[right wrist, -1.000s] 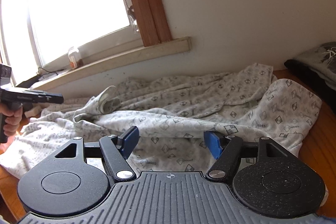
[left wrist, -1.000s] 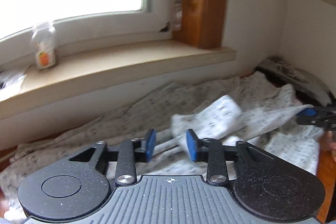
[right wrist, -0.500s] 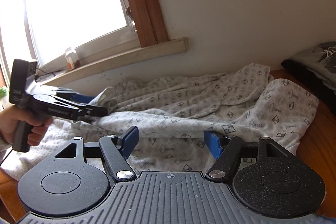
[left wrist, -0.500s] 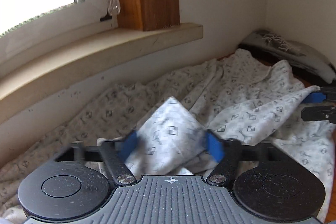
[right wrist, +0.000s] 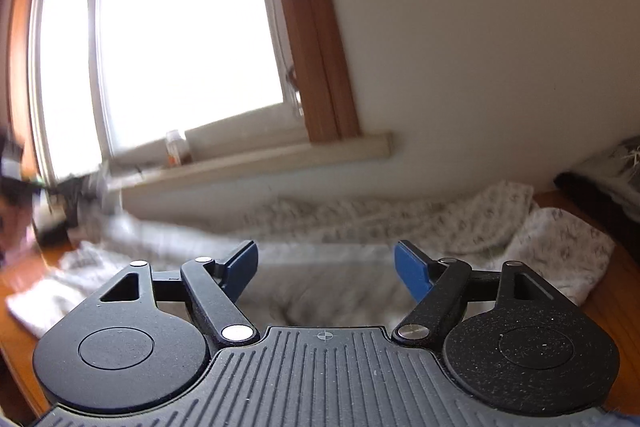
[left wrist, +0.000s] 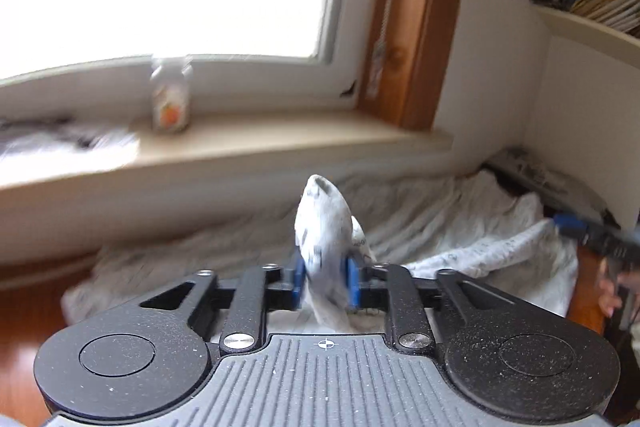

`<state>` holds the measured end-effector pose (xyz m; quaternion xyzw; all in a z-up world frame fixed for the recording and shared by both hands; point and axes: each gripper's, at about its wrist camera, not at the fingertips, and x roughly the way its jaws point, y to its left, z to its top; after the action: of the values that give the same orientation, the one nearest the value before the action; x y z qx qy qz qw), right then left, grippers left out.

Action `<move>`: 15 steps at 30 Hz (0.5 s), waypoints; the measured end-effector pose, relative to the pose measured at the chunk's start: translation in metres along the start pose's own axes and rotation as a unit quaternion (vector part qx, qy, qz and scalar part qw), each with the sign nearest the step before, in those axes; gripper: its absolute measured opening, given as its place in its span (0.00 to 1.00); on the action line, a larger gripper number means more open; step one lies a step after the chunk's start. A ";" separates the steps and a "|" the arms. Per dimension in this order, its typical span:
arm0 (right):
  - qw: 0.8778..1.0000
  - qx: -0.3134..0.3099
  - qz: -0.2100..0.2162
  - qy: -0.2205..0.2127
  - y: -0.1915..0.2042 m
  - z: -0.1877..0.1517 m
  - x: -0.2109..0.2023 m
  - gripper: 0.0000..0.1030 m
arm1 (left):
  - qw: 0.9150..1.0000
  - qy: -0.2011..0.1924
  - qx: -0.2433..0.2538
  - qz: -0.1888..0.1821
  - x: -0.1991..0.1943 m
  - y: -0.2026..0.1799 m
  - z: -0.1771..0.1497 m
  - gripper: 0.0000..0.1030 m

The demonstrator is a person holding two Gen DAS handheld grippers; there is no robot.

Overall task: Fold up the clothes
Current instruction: 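Lower the blanket fold and open the left gripper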

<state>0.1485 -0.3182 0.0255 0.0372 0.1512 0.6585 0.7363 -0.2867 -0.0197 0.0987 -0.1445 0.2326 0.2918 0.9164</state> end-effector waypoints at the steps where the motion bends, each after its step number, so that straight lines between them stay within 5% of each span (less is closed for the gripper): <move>1: 1.000 0.002 0.004 -0.003 0.002 0.003 0.000 0.74 | 1.000 0.006 0.000 0.010 -0.005 0.004 -0.009 0.45; 7: 0.996 -0.034 -0.048 0.060 0.009 0.010 0.027 0.77 | 0.999 0.019 -0.022 0.041 -0.013 0.027 -0.031 0.56; 15: 0.993 0.017 -0.062 0.099 -0.009 -0.005 0.039 0.77 | 0.999 0.018 0.014 0.026 0.013 0.003 -0.019 0.72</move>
<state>0.1593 -0.2816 0.0120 -0.0250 0.2362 0.6094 0.7565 -0.2858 -0.0185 0.0752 -0.1309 0.2567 0.3094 0.9062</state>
